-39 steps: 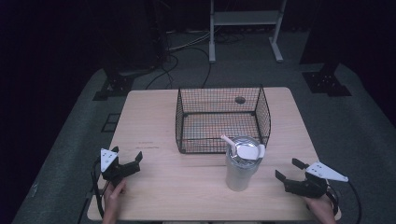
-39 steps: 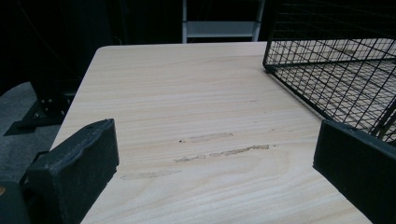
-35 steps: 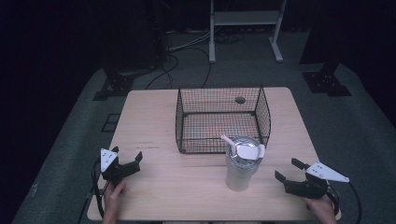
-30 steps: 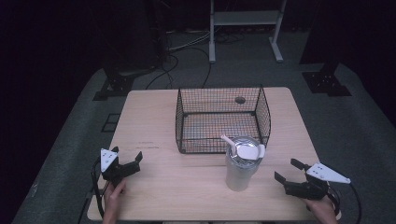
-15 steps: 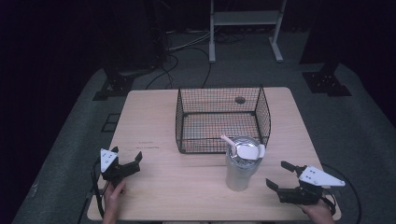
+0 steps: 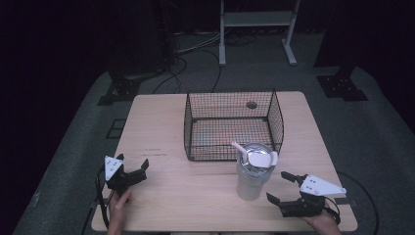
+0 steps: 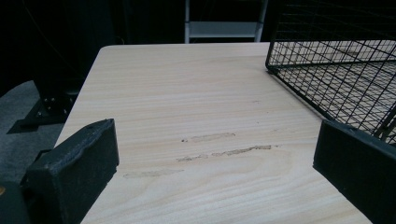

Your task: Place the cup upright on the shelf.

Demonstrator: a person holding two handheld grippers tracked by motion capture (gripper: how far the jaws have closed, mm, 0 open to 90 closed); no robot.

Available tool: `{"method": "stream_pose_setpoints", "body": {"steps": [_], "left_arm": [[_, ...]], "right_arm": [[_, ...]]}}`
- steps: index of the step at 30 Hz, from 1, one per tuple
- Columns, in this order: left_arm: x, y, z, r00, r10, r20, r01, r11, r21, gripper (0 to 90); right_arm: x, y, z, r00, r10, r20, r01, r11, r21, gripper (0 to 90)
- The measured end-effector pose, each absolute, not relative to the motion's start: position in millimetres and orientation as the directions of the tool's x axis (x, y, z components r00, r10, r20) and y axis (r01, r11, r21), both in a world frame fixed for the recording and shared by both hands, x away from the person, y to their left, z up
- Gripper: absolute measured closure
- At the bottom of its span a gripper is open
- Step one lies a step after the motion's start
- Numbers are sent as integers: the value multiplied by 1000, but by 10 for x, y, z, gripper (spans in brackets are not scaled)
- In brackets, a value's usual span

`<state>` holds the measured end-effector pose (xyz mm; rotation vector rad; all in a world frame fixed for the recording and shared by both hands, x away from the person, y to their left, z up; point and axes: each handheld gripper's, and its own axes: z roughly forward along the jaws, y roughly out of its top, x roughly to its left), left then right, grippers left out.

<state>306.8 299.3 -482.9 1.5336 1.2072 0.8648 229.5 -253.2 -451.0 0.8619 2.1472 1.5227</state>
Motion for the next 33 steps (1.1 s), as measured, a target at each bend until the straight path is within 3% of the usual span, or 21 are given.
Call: {"method": "stream_pose_setpoints", "body": {"steps": [13, 33], "left_arm": [[3067, 2993, -4829, 260, 965, -31, 279, -44, 959, 0], [3067, 2995, -4829, 263, 964, -31, 279, -45, 959, 0]], "right_arm": [[2395, -2292, -4523, -763, 645, 39, 260, 251, 932, 72], [2614, -1986, -4566, -770, 635, 62, 226, 180, 957, 37]]}}
